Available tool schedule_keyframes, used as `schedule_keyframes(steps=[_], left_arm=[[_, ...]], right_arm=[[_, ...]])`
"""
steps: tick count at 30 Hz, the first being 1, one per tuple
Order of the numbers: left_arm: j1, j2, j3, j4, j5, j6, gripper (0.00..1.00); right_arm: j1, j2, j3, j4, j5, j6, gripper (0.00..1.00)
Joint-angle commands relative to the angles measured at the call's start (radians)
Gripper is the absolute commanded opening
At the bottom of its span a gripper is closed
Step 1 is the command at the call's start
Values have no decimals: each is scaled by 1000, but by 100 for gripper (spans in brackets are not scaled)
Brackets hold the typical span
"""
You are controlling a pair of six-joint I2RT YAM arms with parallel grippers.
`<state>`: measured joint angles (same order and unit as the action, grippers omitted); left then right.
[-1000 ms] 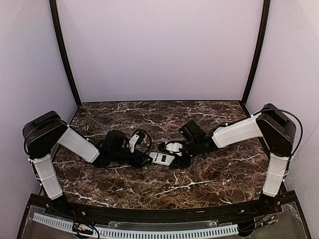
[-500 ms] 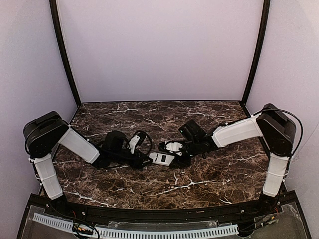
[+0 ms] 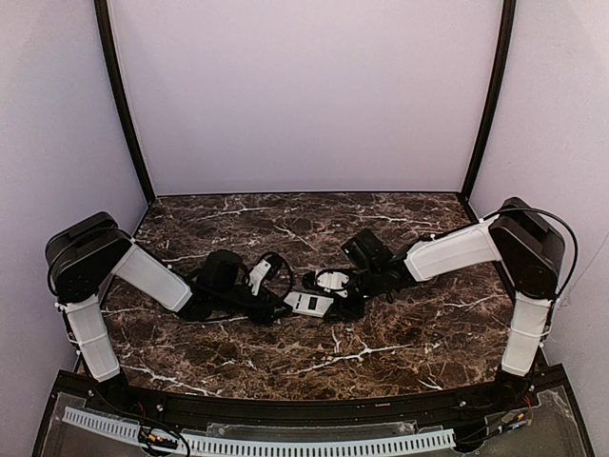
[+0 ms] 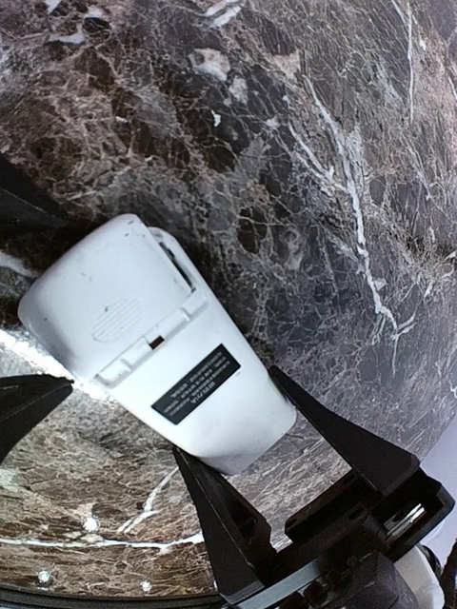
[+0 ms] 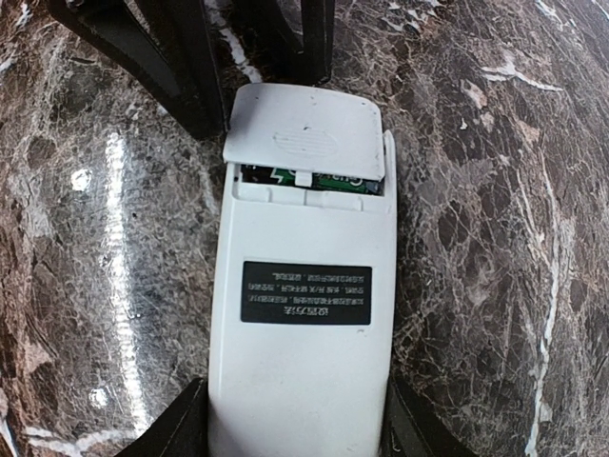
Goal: Load the batteries into the remote control
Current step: Hold the remote control at the center of the board, then press the battery cover on the remote control.
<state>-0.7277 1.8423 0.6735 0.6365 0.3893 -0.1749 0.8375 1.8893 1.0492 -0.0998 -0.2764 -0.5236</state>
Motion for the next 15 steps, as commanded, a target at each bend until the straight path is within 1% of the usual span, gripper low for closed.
schedule_keyframes(steps=[1,15], left_arm=[[-12,19,18,-80,14,22,51],[-16,28,51,-108,-1,32,46]], right_arm=[[0,25,14,-21,-35,-14,53],[-1,32,19,-36,-54,-30,52]])
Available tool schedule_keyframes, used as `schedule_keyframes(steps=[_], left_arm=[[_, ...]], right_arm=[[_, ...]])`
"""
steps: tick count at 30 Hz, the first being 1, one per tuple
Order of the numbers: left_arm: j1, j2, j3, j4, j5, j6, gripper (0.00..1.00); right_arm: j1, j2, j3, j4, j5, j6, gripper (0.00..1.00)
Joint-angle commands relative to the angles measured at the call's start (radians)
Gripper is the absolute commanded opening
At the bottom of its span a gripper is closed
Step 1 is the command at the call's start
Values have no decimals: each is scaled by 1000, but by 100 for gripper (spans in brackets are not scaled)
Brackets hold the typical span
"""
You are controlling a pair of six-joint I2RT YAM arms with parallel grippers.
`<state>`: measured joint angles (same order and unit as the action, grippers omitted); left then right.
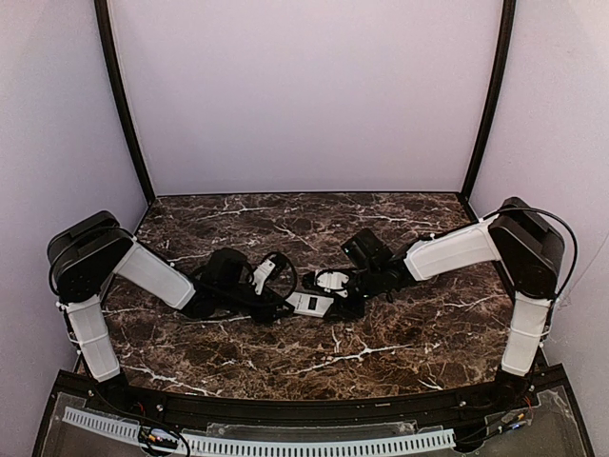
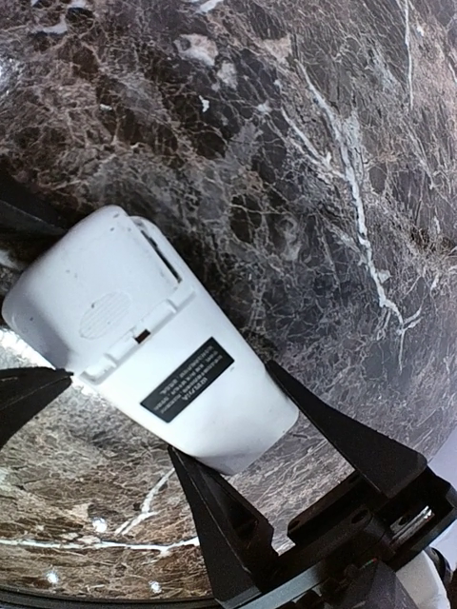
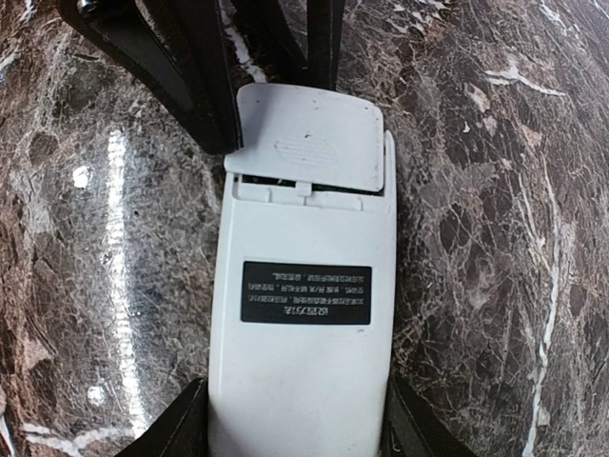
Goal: Load the batteries into the remote control
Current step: Press the battery cover on the remote control.
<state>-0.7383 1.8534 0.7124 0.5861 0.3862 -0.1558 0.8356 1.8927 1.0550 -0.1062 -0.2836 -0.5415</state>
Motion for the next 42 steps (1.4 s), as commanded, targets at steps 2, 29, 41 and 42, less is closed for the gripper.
schedule_keyframes(steps=[2,29,41,42], left_arm=[[-5,18,16,-59,4,11,45],[-6,50,74,-91,12,-67,38],[-6,54,108,-137,23,-172,38],[-5,56,115,-145,20,-174,38]], right_arm=[[2,31,14,-31,-46,-12,52],[3,36,25,-42,-33,-10,50],[3,31,27,-38,2,-3,50],[3,31,26,-38,4,-3,50]])
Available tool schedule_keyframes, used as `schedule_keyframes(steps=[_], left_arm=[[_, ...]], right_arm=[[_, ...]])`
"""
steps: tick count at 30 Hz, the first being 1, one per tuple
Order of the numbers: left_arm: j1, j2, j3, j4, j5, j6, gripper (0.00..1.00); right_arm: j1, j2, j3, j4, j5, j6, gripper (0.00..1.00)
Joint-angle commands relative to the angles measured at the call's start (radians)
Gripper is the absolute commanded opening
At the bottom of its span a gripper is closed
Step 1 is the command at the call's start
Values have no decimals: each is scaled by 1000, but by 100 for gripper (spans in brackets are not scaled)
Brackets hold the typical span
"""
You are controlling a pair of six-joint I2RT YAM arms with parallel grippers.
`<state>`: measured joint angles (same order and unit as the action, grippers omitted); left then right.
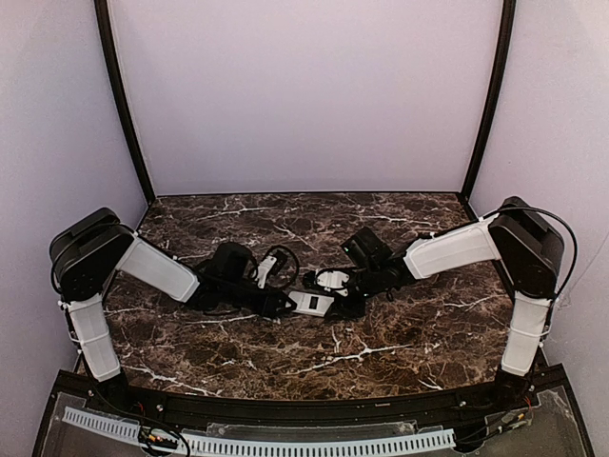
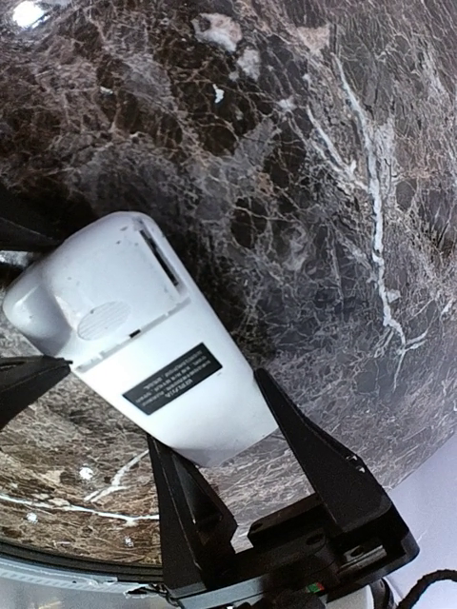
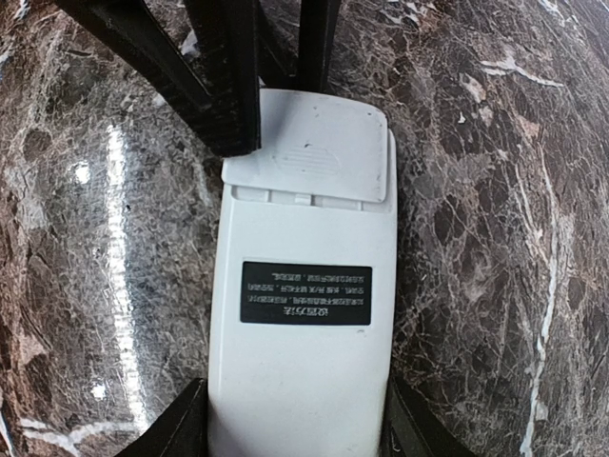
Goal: Load the batteries into the remote control
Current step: Press the battery cover on the remote control.
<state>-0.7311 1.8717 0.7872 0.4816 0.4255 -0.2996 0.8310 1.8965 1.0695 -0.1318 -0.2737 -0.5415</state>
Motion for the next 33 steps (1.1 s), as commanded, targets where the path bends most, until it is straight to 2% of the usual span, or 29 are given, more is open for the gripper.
schedule_keyframes(steps=[1,12,19,33], left_arm=[[-13,38,43,-56,-22,-33,38],[-12,42,58,-89,-20,-82,35],[-13,34,48,-96,-46,-113,29],[-19,38,-83,174,-83,-361,23]], right_arm=[[8,27,11,-12,-6,-2,50],[8,26,11,-12,-2,-2,49],[8,29,15,-16,7,2,49],[7,26,22,-4,49,45,47]])
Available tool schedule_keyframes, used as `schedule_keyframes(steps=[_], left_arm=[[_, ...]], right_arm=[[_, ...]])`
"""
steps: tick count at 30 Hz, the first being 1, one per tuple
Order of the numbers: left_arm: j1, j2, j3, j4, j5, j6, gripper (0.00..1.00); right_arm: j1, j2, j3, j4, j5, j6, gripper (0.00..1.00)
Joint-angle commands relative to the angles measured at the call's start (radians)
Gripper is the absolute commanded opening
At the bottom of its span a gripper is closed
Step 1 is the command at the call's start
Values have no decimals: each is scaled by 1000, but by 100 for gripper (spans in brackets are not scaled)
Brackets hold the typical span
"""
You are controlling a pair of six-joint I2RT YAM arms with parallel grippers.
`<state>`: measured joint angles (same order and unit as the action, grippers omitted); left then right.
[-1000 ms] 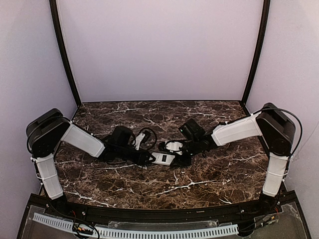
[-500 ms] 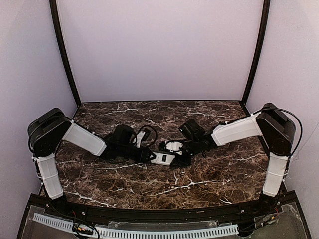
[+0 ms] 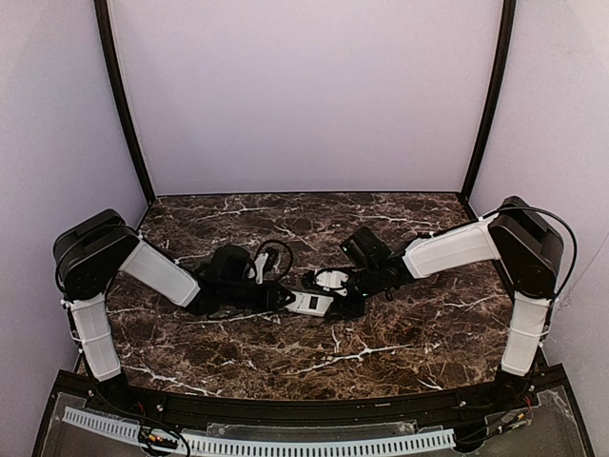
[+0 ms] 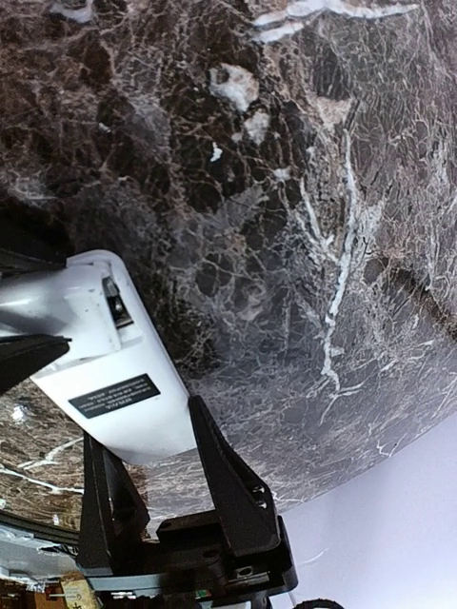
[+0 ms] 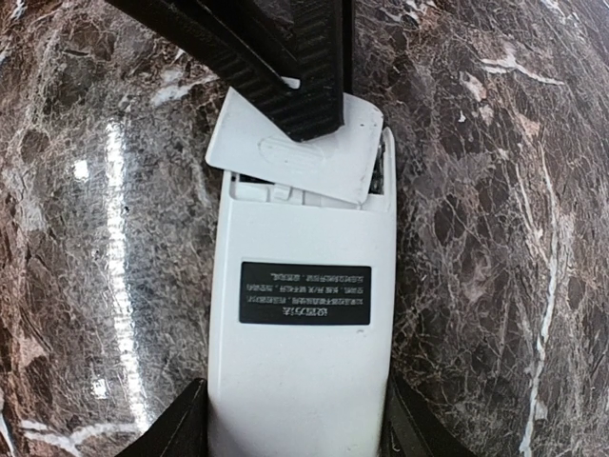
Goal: Load the batteries into the remote control
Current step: Press the battery cover on the remote control.
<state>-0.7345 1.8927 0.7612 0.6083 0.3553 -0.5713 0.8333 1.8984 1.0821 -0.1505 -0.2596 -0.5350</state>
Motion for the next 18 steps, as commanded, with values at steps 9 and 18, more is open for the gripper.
schedule_keyframes(steps=[9,18], left_arm=[[-16,45,-124,256,-27,-200,21],[-16,52,-138,310,-59,-230,14]], right_arm=[[4,15,-6,33,34,55,46],[5,11,-17,40,33,55,45]])
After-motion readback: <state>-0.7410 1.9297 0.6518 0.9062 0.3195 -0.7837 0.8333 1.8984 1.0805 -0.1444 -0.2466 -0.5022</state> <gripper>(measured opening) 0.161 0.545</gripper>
